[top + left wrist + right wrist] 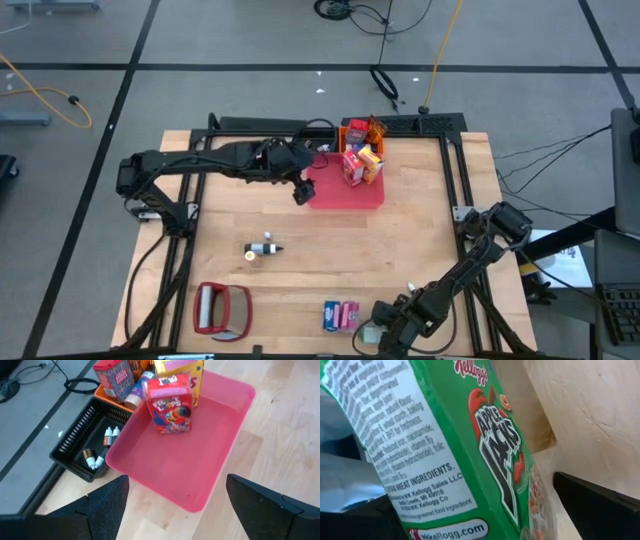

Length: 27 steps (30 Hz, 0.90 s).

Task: Pick & Place Kitchen Items
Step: Put the green cereal box into the pink bin

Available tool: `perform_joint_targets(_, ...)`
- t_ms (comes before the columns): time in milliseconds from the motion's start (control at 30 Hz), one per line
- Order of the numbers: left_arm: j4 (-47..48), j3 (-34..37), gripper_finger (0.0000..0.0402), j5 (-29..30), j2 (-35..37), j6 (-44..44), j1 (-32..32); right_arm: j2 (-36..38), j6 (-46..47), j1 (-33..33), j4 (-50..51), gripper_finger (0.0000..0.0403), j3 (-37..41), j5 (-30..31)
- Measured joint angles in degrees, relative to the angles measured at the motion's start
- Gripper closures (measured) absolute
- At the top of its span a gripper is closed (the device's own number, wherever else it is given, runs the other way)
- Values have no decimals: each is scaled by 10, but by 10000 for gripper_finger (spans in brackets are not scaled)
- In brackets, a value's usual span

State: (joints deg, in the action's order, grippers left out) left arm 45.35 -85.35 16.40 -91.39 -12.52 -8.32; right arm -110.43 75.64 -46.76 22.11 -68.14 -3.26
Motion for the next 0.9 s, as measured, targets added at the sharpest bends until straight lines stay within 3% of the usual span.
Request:
perform_joint_targets(667,-23,8,66,-19,0,-11,1,16,4,-1,-65,7,1,48)
perform_joint_targets(767,-23,8,66,-19,0,-9,1,16,15,0,-60,24,1,48)
perform_joint_targets(900,-24,8,66,-19,0,-9,1,16,17,3,-53,80,1,46)
